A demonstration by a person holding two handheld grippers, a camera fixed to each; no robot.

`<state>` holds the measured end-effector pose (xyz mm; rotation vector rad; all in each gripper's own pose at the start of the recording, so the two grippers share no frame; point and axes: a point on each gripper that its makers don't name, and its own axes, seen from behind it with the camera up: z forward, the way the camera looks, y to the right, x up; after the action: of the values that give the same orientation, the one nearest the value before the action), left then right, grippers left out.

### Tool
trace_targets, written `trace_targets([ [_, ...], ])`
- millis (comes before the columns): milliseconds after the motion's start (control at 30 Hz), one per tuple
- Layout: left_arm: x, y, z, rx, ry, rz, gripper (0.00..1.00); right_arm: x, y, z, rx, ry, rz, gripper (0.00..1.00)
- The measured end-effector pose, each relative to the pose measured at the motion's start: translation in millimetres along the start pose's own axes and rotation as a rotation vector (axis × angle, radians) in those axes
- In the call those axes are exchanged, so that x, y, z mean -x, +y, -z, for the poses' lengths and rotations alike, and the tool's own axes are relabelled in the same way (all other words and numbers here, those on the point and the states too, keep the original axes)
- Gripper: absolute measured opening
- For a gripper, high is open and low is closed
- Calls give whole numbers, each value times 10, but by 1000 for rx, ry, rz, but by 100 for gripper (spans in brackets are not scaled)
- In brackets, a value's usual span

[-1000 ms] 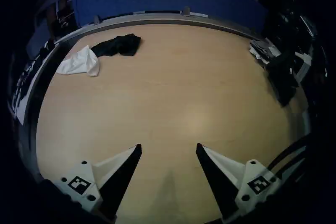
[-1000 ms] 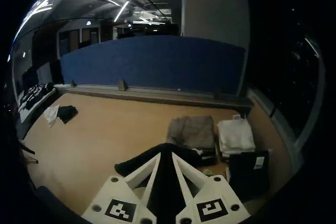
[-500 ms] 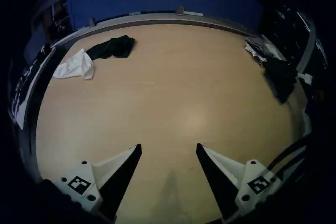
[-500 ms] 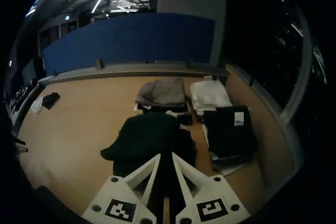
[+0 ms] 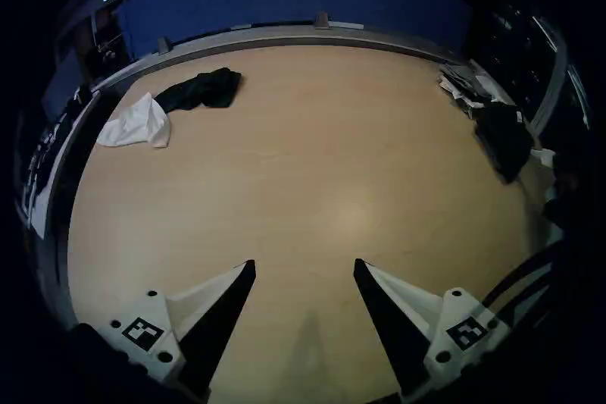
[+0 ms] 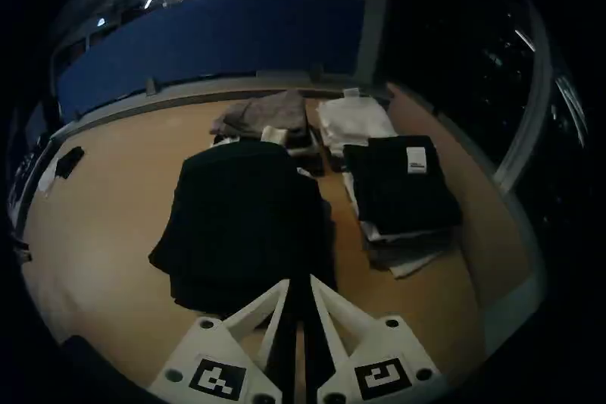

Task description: Fold towel

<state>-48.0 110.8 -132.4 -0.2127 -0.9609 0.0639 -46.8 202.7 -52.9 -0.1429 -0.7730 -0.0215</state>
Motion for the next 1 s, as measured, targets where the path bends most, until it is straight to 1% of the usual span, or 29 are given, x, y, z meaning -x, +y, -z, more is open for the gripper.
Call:
trace_targets([
  [200, 7, -1, 3, 0, 0, -2, 97, 93, 33, -63, 4, -19, -18, 3],
  [400, 5, -1, 15, 0, 0, -6, 97, 166, 56, -124, 5, -37, -20, 4],
  [800, -35, 3, 1, 1, 1, -6, 97, 144, 59, -87, 8, -14, -20, 7],
  [867, -45, 4, -2, 1, 2, -7, 97, 133, 72, -63, 14, -10, -23, 10],
  [1000, -67, -3, -5, 0, 6, -7, 97, 130, 150, 0, 50, -4, -26, 45],
])
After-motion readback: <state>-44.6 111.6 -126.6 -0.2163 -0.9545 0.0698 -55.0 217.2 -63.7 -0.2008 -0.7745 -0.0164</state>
